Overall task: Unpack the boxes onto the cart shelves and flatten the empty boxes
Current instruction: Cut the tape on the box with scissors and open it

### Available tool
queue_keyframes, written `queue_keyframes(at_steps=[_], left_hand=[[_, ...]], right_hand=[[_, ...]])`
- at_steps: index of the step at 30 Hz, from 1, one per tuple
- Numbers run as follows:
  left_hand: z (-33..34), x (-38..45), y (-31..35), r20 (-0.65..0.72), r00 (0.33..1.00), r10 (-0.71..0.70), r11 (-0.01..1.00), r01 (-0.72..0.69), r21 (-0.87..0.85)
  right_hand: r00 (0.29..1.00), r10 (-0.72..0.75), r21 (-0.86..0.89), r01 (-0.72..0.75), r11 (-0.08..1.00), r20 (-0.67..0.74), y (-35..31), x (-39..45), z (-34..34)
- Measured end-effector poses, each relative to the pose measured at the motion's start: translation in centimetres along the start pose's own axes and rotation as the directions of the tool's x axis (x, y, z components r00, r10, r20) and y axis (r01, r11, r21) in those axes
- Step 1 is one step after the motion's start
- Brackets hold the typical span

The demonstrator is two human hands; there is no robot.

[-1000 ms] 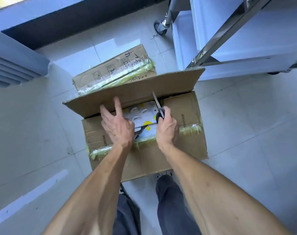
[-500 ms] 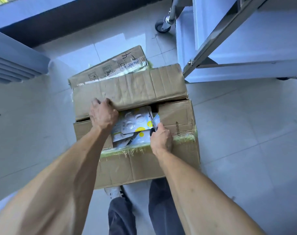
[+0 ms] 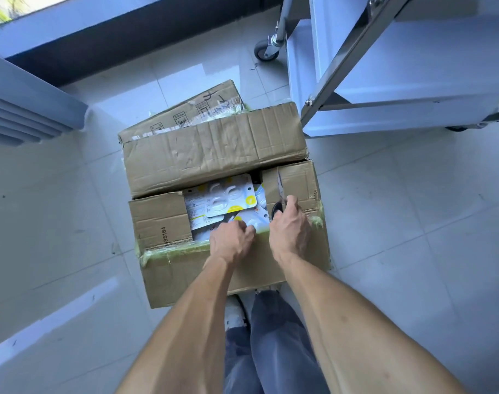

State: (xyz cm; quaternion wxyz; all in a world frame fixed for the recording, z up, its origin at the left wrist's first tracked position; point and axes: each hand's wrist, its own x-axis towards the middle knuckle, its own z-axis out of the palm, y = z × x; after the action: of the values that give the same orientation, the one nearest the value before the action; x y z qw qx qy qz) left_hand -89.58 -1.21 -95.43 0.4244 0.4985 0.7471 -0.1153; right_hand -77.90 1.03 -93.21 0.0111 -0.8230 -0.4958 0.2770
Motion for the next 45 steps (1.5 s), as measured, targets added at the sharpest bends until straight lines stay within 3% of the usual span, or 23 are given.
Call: queue_keyframes(at_steps=[5,11,17,25,28,32,36,41,45], left_hand=[[-1.2,-1.4,0.5,0.053,0.998,-0.045,0.998,0.047,-0.043],[-0.6,-4.5,0.3,0.017,0.999,0.035,0.992,-0.037,0.12],[-0.1,-6.0,0.0,-0.02,0.994,0.103,0.971,-0.096,0.221],[1.4,-4.8,2.7,-0.114,0.992,-0.057,0.983,0.076,0.167],[2.9,-3.9,4.7,-0.222,0.974,-0.045,0.994,0.066,0.089],[5.8,-2.5,10.1,-0.235,0.971,0.05,0.999,-0.049,0.007],[8.1,-1.7,14.3,-0.27,0.963,-0.025,1.0,0.027,0.004],[8.3,-0.9,15.3,-0.34,0.922,-0.184,0.983,0.172,-0.067],[8.1,-0.9,15.0,-0.341,0.932,-0.126,0.991,0.134,-0.001]], right_hand=[[0.99,0.126,0.067,-0.123,0.99,-0.055,0.8,-3.3,-0.6],[0.983,0.172,0.121,-0.164,0.979,-0.061,1.0,-7.8,-0.7],[0.961,0.193,-0.034,-0.204,0.978,-0.196,4.6,-8.5,-2.1],[0.945,0.297,-0.088,-0.31,0.947,-0.138,12.9,-5.1,-4.4],[0.969,0.221,-0.181,-0.239,0.954,-0.113,15.7,-3.0,-5.2],[0.998,-0.02,-0.334,0.0,0.943,-0.055,18.8,-0.1,-5.8],[0.978,-0.207,-0.369,0.204,0.907,0.03,19.3,1.0,-5.7],[0.963,-0.246,-0.363,0.269,0.892,0.109,19.1,1.9,-5.7],[0.957,-0.27,-0.368,0.29,0.884,0.106,18.7,2.7,-6.3]])
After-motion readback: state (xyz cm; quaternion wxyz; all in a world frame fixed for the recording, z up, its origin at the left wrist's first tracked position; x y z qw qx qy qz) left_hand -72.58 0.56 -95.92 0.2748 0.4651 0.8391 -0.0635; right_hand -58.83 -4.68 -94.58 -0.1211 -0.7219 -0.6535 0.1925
